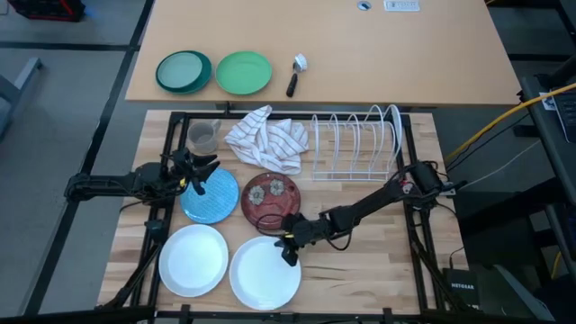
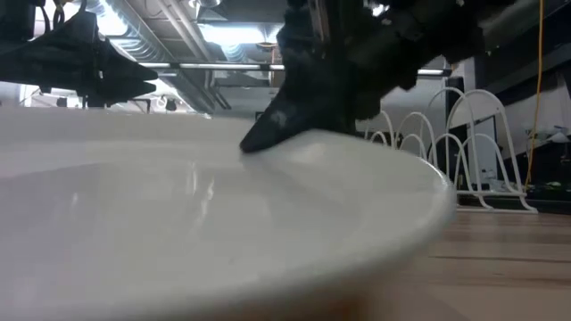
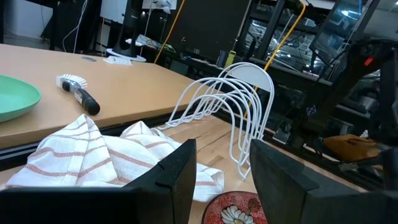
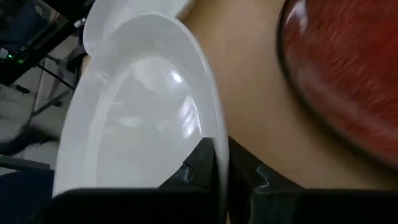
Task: Sort dishes
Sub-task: Put the right white plate into the white dish rack
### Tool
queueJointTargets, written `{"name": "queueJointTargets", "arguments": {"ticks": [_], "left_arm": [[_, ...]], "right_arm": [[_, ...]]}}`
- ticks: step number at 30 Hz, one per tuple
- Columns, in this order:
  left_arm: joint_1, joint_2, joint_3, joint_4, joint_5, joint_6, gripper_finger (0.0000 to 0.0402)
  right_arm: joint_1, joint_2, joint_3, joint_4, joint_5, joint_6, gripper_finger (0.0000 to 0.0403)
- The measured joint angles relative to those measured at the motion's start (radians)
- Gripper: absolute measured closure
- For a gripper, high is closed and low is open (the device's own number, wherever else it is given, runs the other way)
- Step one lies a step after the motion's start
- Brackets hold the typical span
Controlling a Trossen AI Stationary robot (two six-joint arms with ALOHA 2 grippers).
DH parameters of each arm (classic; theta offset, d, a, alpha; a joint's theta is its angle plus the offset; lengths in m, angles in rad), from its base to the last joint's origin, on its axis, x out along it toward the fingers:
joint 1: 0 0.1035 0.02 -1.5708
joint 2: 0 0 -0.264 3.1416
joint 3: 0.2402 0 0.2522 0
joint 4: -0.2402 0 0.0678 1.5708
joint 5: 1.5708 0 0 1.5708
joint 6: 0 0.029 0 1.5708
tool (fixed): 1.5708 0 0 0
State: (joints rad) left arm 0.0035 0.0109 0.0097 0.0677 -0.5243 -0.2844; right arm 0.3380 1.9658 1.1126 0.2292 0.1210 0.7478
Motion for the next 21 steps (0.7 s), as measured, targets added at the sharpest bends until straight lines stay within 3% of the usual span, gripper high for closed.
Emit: {"name": "queueJointTargets", "arguments": {"ticks": [12,21], "left_arm": [[0.000,0.000,0.000,0.000,0.000,0.000,0.0260],[0.000,0.000,0.000,0.000,0.000,0.000,0.0260]], "right_arm": [[-0.013,-0.223,0.000,-0.330,0.159,-0.061,0.0386],[-0.011,-0.373,0.000,-0.370,0.269,-0.133,0.0386]]}}
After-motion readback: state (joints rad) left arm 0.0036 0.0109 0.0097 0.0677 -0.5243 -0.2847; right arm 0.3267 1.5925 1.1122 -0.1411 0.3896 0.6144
